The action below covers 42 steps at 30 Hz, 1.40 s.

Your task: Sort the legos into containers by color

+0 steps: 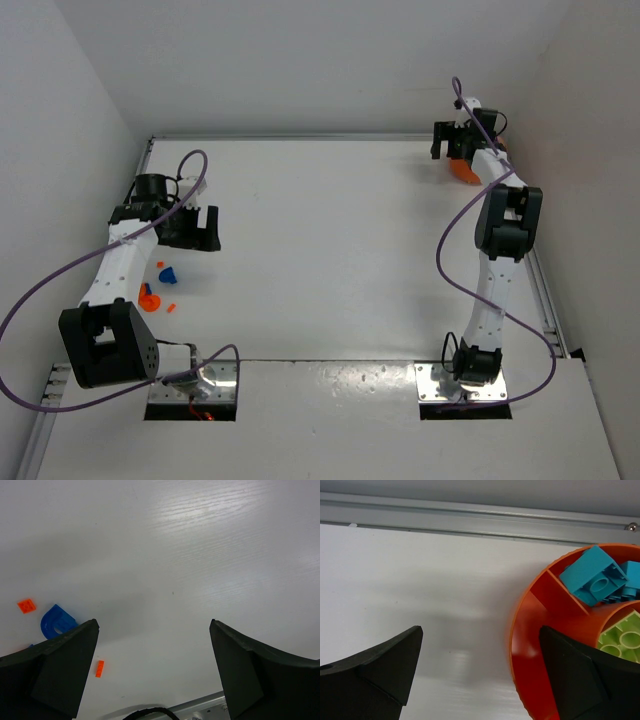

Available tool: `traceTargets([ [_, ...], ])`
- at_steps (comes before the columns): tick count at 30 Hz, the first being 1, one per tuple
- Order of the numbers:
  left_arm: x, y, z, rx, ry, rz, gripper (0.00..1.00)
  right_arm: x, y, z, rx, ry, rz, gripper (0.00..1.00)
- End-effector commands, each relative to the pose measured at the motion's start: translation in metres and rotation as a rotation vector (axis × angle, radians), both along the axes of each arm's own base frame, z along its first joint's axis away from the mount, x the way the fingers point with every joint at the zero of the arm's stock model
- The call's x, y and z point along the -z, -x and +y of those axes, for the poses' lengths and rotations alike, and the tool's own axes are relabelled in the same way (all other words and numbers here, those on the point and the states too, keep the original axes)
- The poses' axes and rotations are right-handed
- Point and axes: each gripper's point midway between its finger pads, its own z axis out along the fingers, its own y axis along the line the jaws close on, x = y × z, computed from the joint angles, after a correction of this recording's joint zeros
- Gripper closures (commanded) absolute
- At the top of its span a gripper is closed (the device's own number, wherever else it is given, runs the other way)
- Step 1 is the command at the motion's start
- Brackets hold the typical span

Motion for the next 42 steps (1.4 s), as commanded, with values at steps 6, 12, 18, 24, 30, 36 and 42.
traceTargets([
  [6,-0.005,-0.006,0.003,-0.013,0.007,-0.028,0.00,-0.039,0.004,0.007,-0.037,0.025,-0.064,0.00],
  [12,-0.005,-0.006,0.003,-0.013,0.007,-0.028,0.00,-0.036,0.017,0.006,-0.054,0.027,-0.044,0.00],
  [18,-0.005,-0.006,0.001,-0.015,0.020,-0.028,0.00,-0.037,0.020,0.002,-0.052,0.022,-0.044,0.00],
  [24,-0.005,-0.006,0.001,-0.015,0.020,-0.028,0.00,-0.044,0.015,0.003,-0.060,0.020,-0.058,0.00],
  [30,-0.005,-0.006,0.001,-0.015,0.020,-0.028,0.00,-0.045,0.017,0.001,-0.052,0.025,-0.060,0.00],
  [36,-0.008,-0.006,0.001,-0.015,0.019,-0.037,0.00,-0.087,0.017,0.003,-0.059,0.036,-0.136,0.00],
  [42,-0.008,-0.006,0.001,-0.015,0.019,-0.037,0.00,-0.127,0.018,0.002,-0.074,0.076,-0.197,0.00],
])
